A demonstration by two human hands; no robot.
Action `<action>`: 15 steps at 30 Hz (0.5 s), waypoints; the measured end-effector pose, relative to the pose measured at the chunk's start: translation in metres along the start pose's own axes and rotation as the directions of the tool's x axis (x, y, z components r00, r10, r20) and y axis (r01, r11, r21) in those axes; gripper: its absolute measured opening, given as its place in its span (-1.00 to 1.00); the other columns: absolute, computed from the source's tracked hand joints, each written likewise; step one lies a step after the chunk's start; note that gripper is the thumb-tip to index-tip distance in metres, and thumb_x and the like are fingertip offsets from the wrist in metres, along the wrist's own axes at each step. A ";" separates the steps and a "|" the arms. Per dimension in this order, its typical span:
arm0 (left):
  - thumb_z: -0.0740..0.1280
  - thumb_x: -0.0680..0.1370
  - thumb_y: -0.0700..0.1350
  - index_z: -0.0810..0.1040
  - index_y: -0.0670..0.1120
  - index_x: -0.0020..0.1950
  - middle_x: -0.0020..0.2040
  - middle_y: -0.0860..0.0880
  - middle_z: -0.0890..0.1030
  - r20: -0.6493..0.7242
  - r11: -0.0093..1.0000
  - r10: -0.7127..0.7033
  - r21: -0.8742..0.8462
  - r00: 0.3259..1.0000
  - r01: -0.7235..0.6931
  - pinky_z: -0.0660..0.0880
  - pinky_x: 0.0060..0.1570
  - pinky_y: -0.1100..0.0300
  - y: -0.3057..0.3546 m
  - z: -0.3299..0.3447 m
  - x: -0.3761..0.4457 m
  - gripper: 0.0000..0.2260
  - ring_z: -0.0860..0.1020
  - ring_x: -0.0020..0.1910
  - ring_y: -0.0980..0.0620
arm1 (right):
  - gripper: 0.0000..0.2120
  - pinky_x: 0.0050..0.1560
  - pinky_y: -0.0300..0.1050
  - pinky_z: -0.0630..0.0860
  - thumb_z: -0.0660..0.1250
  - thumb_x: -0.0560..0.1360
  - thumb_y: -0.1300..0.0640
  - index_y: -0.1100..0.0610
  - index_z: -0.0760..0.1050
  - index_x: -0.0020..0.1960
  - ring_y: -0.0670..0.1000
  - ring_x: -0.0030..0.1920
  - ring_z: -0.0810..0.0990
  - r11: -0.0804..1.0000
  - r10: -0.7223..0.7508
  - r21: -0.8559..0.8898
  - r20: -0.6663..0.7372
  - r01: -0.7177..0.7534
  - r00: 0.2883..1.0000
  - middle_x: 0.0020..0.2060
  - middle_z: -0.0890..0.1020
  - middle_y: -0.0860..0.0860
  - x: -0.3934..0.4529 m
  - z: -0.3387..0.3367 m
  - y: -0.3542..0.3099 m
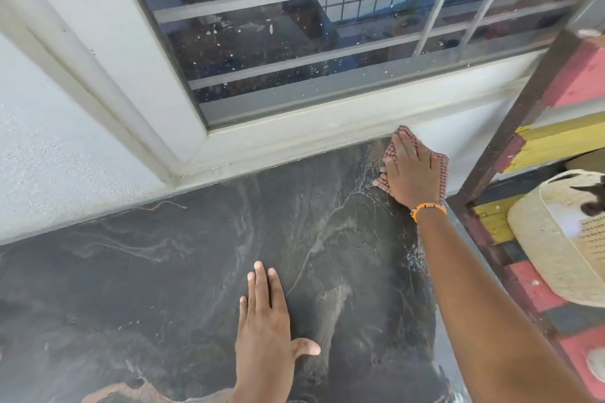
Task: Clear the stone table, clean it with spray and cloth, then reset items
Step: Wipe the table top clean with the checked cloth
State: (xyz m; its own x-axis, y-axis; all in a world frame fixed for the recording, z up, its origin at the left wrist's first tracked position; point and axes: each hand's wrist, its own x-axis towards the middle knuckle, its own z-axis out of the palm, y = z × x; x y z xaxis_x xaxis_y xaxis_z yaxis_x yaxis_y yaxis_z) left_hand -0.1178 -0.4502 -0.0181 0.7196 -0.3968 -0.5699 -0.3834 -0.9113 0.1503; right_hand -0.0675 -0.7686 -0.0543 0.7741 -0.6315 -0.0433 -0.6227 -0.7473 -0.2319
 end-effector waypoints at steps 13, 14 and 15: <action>0.28 0.30 0.35 -0.42 -0.22 0.42 0.46 -0.18 -0.42 0.026 0.999 -0.025 0.040 0.999 0.024 -0.13 0.47 0.05 0.005 -0.002 0.001 0.13 -0.32 0.48 -0.14 | -0.44 0.49 0.15 -0.05 -0.02 0.59 -0.03 0.05 -0.06 0.54 0.06 0.55 -0.05 0.953 -0.296 -0.040 0.093 0.300 0.951 0.55 -0.02 -0.07 -0.083 0.036 -0.097; 0.28 0.30 0.35 -0.42 -0.21 0.42 0.46 -0.17 -0.43 0.022 0.999 -0.020 0.032 1.000 0.019 -0.14 0.46 0.05 0.005 -0.003 0.000 0.13 -0.33 0.48 -0.13 | -0.45 0.48 0.18 -0.03 -0.02 0.59 -0.03 0.04 -0.05 0.54 0.06 0.55 -0.03 0.943 -0.323 -0.045 0.100 0.329 0.941 0.55 0.00 -0.08 -0.073 0.036 -0.101; 0.28 0.31 0.35 -0.43 -0.21 0.42 0.46 -0.16 -0.44 0.019 1.000 -0.014 0.022 1.000 0.014 -0.15 0.46 0.05 0.004 -0.002 -0.001 0.13 -0.34 0.48 -0.12 | -0.45 0.47 0.21 -0.02 -0.01 0.59 -0.03 0.04 -0.05 0.54 0.05 0.55 -0.02 0.945 -0.318 -0.053 0.102 0.324 0.943 0.55 0.01 -0.08 -0.060 0.034 -0.100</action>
State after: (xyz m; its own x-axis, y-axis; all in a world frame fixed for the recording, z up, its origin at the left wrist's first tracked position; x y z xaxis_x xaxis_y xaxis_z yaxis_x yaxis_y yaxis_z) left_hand -0.1185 -0.4539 -0.0151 0.7141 -0.3815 -0.5869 -0.3859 -0.9141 0.1247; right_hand -0.0480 -0.6490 -0.0612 0.9393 -0.3366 -0.0663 -0.3431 -0.9215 -0.1820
